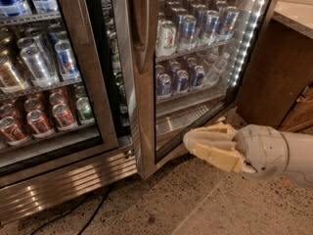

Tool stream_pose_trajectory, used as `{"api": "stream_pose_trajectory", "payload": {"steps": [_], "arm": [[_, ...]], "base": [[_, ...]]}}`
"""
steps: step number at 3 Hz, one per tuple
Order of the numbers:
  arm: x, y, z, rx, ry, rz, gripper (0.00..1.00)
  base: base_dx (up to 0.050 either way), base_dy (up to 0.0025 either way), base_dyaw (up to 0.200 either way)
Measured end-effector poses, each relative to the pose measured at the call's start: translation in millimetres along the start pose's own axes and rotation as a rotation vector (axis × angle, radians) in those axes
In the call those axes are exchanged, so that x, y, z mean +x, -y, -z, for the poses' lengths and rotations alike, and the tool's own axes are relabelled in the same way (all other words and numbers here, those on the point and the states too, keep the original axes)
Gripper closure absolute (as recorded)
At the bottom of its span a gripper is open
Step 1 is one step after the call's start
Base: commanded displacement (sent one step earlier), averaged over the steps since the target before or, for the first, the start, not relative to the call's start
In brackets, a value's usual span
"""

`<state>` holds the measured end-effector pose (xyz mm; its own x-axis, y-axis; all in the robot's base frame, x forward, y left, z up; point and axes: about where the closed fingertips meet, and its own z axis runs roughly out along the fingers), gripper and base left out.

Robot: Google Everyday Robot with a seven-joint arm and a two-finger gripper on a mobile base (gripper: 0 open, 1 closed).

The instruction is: Open right fridge door

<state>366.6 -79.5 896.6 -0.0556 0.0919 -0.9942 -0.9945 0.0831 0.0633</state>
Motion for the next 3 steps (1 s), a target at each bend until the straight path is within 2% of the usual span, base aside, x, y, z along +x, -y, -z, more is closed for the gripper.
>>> {"api": "stream_pose_trajectory", "payload": {"steps": [3], "arm": [[1.4, 5.3, -0.8, 0.006, -0.007, -0.002, 1.00]], "base": [[-0.050, -0.00006, 0.001]]}}
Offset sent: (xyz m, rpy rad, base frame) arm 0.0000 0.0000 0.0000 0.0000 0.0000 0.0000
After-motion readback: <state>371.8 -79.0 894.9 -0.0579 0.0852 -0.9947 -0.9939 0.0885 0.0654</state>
